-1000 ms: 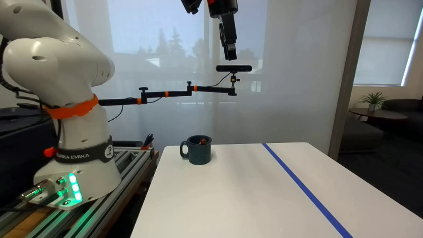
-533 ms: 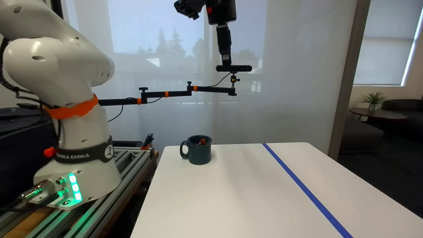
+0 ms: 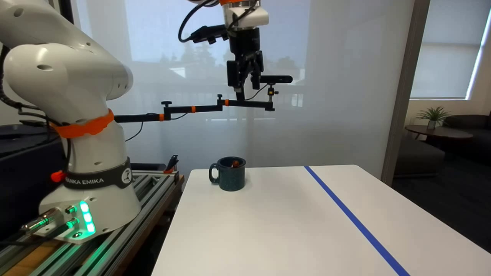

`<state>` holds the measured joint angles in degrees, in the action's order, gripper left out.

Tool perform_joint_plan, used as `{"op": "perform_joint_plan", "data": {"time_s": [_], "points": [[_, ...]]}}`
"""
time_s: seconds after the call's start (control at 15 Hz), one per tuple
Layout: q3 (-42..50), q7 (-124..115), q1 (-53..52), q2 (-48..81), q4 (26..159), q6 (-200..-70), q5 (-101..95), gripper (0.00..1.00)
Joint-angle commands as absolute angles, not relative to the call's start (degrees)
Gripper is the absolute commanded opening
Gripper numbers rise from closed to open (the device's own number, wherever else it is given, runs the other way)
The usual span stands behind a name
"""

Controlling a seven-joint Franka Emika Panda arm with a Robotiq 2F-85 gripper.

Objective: Put the sharpie on the table

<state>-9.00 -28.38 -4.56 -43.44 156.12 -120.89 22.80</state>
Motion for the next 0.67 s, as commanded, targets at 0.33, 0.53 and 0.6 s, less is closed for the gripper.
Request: {"op": "perform_joint_plan", "data": {"time_s": [0.33,0.53,0.6], "points": [[-18.8,-49.9,-6.6,-42.0,157.8,-134.2,34.6,1.0],[-24.4,-51.9,-4.4,-40.4,157.8,-139.3,39.6,1.0],[-25.7,-52.2,-4.2,-39.3,157.8,-141.2,41.3,1.0]]}}
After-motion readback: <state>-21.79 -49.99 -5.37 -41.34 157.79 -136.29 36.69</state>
